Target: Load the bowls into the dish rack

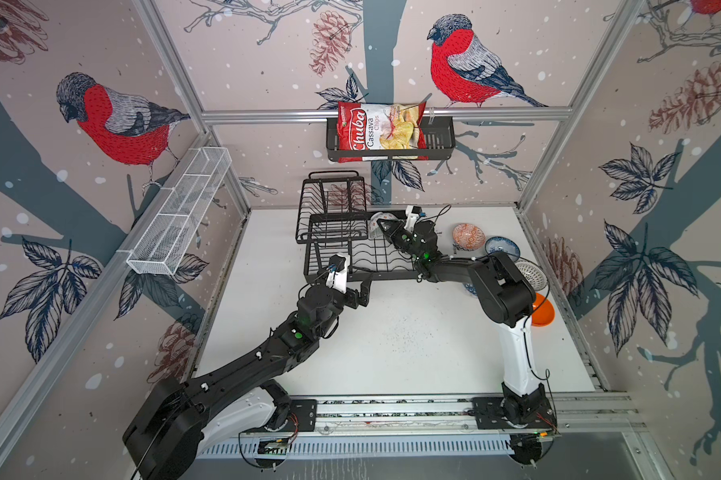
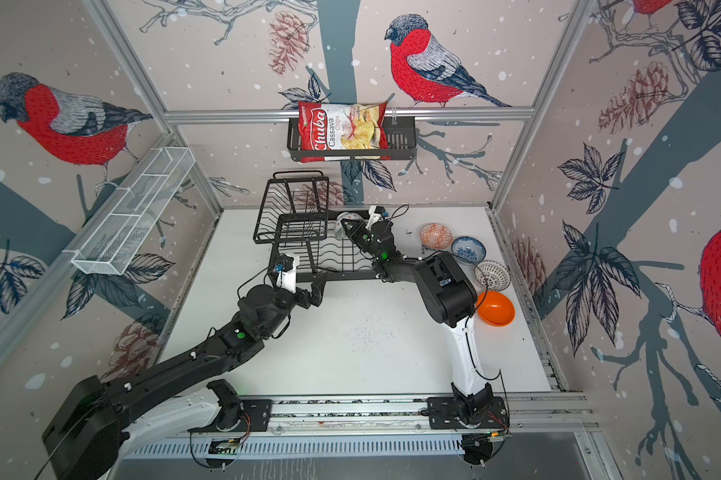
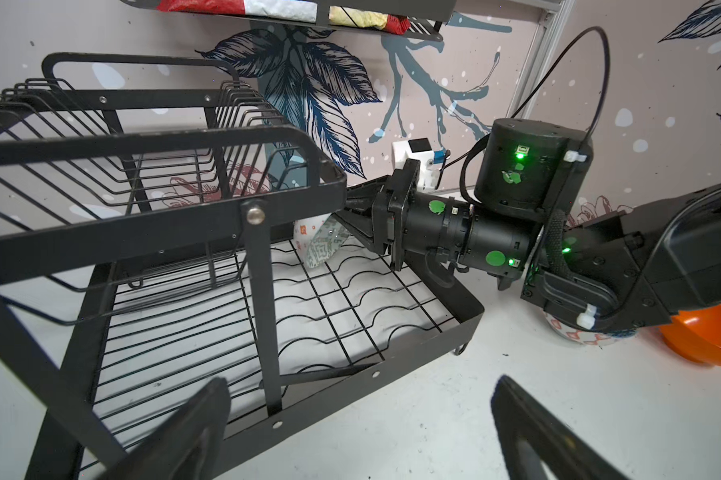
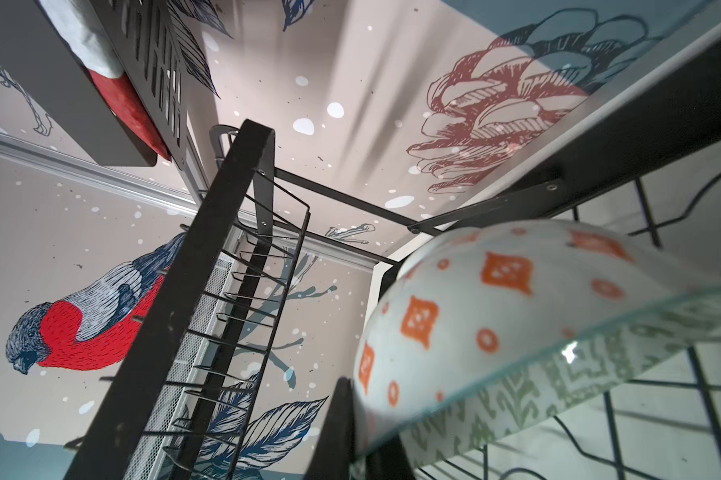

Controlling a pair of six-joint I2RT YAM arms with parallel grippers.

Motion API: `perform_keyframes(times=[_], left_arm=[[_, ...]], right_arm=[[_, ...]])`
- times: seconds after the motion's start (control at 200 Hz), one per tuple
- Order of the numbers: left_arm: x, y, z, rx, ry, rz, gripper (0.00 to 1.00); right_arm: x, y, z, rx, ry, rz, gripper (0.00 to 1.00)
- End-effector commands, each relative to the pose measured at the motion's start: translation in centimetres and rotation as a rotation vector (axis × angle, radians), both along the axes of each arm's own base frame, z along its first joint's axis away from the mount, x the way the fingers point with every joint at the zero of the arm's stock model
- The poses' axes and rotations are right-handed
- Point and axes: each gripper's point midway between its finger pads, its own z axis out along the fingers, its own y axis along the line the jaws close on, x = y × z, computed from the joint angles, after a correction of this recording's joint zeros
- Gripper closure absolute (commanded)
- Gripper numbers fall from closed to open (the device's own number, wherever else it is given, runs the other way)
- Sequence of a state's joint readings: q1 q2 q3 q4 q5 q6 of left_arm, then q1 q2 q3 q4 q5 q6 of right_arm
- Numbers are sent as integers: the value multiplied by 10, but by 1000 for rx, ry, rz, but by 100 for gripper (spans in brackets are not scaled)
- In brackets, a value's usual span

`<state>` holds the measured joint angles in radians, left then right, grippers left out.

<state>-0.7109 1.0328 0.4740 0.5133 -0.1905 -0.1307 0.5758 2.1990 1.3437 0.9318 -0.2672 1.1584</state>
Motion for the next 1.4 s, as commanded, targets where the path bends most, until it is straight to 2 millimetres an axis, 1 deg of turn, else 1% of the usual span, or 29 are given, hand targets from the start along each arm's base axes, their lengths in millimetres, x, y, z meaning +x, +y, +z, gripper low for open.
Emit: perform_keyframes(times=[0.0, 0.165, 0.215, 0.305, 0.415, 0.53, 0.72, 0.775, 0.905, 1.046, 1.231, 1.326, 1.396], left_arm=[[-1, -12, 6, -28, 1, -64, 2], [3, -14, 4, -9, 13, -95, 2], [8, -10, 3, -1, 20, -75, 2], [18, 4, 1, -17, 35, -15, 2], [20, 13, 1, -48, 40, -3, 2], [19, 14, 1, -58, 37, -6, 2], [19, 14, -1, -63, 40, -14, 2], [19, 14, -2, -64, 44, -11, 2], [20, 13, -3, -63, 48, -12, 2], [20, 12, -4, -62, 51, -16, 2], [20, 11, -3, -64, 50, -18, 2], [20, 11, -3, -65, 52, -19, 2], [20, 11, -4, -63, 54, -21, 2]], right_arm=[[0, 10, 21, 65, -51, 27, 100], [10, 19, 13, 88, -25, 40, 100], [13, 24, 12, 93, -23, 51, 100], [17, 31, 7, 100, -10, 60, 100], [22, 39, 6, 109, -5, 69, 100], [26, 47, 6, 133, 9, 75, 100], [27, 60, -5, 174, 29, 98, 100], [29, 61, -9, 176, 36, 98, 100], [30, 63, -12, 190, 19, 103, 100], [30, 60, -7, 221, -11, 105, 100], [27, 59, 8, 287, -60, 124, 100], [29, 63, 11, 294, -65, 127, 100], [30, 65, 8, 298, -52, 125, 100]])
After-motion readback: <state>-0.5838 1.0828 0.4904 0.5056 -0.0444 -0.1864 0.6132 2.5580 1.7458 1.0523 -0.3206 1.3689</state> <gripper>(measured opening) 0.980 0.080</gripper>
